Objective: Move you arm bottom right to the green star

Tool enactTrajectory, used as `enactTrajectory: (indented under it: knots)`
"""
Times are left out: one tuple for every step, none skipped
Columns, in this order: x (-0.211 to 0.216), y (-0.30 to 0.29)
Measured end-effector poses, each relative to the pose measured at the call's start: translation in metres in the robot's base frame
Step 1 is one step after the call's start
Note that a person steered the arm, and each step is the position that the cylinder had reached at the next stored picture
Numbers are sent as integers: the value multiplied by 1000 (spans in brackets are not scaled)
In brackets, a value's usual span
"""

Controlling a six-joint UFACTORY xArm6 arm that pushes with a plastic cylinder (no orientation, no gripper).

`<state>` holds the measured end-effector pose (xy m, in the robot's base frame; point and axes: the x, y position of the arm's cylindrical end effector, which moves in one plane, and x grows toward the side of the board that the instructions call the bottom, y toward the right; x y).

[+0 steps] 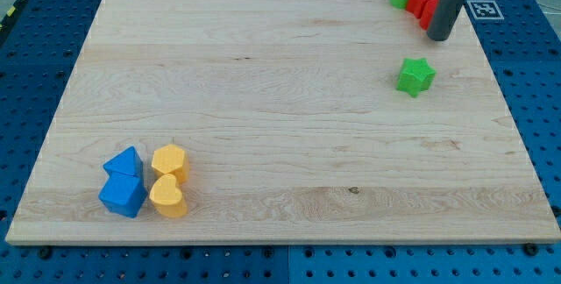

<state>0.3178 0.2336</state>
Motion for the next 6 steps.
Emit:
enactTrajectory:
  knots:
    - [-24,0]
    - [-44,4]
    - [-40,12]
    - [-8,12]
    - [35,52]
    - [96,77]
